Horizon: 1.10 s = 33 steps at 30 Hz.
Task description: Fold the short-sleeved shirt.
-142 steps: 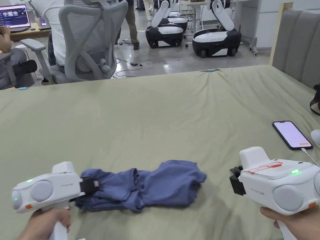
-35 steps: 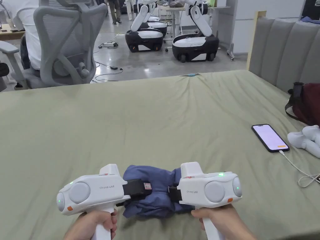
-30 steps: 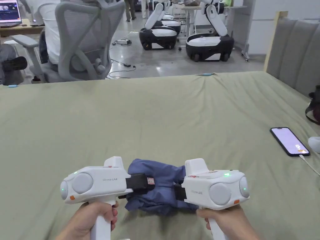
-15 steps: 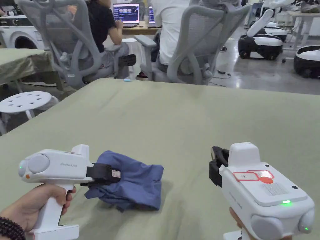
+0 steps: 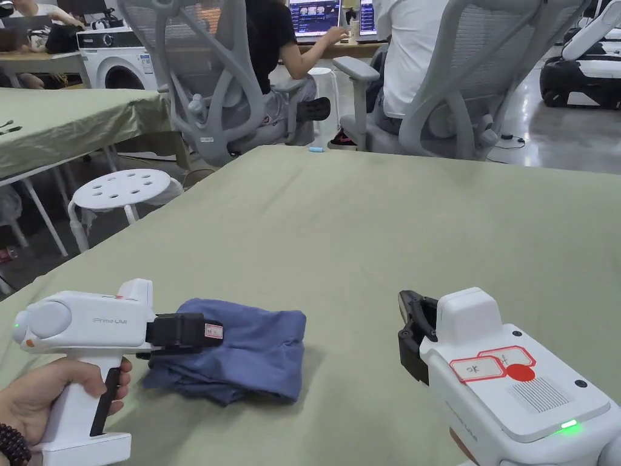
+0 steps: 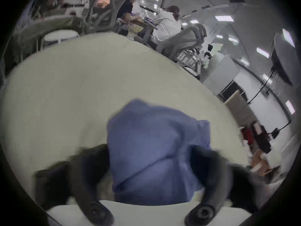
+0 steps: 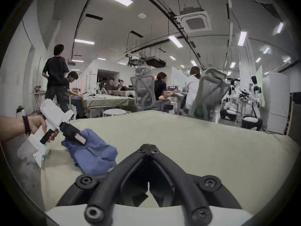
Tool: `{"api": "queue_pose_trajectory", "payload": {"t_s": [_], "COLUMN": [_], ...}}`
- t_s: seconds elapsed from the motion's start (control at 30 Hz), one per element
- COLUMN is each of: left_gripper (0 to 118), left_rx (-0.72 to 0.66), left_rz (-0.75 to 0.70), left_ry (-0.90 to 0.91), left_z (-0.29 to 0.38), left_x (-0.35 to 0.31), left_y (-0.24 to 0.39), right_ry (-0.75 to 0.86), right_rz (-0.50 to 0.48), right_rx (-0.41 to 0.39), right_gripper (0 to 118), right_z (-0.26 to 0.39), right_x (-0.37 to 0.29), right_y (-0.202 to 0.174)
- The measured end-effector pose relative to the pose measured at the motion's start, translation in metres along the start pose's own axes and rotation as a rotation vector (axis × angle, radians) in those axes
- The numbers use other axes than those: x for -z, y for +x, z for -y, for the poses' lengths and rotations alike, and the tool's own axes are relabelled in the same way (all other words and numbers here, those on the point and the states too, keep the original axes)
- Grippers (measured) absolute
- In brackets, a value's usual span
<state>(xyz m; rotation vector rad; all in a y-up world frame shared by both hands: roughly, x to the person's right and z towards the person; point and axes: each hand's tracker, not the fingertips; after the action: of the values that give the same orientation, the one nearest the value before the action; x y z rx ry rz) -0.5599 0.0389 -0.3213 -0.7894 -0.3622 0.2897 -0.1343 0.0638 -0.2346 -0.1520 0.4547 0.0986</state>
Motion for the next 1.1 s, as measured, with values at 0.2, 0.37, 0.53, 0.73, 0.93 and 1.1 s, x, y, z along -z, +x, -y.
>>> {"api": "queue_pose_trajectory", "payload": {"t_s": [0.2, 0.37, 0.53, 0.73, 0.93, 1.1], "left_gripper": [117, 0, 0, 0, 0, 0], "left_rx": [0.083, 0.213, 0.299, 0.455, 0.488, 0.451], "left_rz": [-0.097, -0.163, 0.004, 0.024, 0.043, 0.027], "left_ry": [0.123, 0.344, 0.534, 0.654, 0.698, 0.711], "left_z": [-0.015, -0.041, -0.059, -0.062, -0.046, -0.001], "left_x": [-0.056, -0.093, -0.109, -0.076, 0.003, 0.048], "left_y": [0.026, 0.113, 0.265, 0.447, 0.567, 0.619], "right_ry": [0.009, 0.054, 0.135, 0.236, 0.225, 0.152], "right_rz": [0.021, 0.085, 0.196, 0.395, 0.641, 0.772], "right_rx": [-0.003, 0.043, 0.012, -0.083, -0.088, -0.025], "right_gripper": [0, 0, 1, 1, 2, 2], "right_z": [-0.017, -0.052, -0.103, -0.165, -0.164, -0.114], "right_x": [-0.016, -0.044, -0.108, -0.206, -0.304, -0.353], "right_y": [0.009, 0.037, 0.093, 0.193, 0.288, 0.344]}}
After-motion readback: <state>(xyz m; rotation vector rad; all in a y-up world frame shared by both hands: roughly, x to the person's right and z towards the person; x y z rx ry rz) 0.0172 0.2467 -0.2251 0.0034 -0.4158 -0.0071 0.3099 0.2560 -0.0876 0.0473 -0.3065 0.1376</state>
